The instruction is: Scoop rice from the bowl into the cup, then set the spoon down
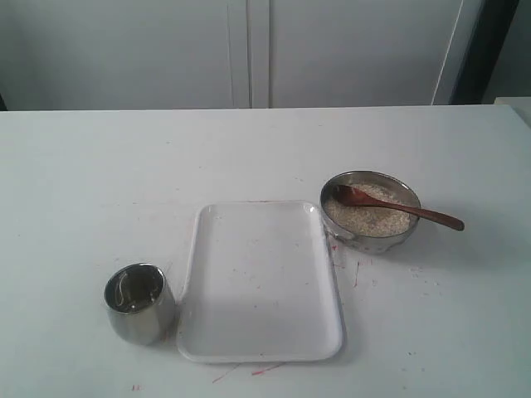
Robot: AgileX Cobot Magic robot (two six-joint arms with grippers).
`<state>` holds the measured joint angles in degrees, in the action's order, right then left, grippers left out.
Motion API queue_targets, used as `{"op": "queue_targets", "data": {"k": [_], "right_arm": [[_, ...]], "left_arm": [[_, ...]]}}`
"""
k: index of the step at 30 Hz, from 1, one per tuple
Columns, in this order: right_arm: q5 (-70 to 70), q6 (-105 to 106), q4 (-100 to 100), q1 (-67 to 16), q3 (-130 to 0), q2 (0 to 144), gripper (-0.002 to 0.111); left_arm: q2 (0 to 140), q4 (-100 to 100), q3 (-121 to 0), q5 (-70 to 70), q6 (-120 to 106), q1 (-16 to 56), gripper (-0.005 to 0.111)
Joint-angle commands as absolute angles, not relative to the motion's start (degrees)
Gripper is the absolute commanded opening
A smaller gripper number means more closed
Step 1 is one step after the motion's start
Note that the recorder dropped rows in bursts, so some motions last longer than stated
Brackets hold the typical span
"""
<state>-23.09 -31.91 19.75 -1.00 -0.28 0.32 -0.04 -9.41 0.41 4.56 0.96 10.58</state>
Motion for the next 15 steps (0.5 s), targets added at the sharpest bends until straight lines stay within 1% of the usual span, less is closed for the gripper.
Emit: {"op": "queue_targets", "data": {"k": [1,5,8,11,15], "right_arm": [[-22.5,-31.9,20.2,-0.5,0.0,0.0,0.0],[-21.2,-31.9,20.2,-0.5,0.0,0.0,0.0],[-17.5,-31.9,20.1,-0.5,0.0,0.0,0.0],[-8.8,-32.0,19.2,-0.5,0.0,0.0,0.0],[-1.2,-32.1,19.2,-0.5,0.0,0.0,0.0]], "left_arm": [[0.0,-9.8,0.0,4.4,1.1,10.7,0.014],[0.0,-9.8,0.0,4.4,1.1,10.7,0.014],[0.0,-9.8,0.0,4.4,1.1,10.7,0.014],[0.0,-9.8,0.0,4.4,1.1,10.7,0.014],[0.0,-9.8,0.0,4.4,1.1,10.7,0.014]]}}
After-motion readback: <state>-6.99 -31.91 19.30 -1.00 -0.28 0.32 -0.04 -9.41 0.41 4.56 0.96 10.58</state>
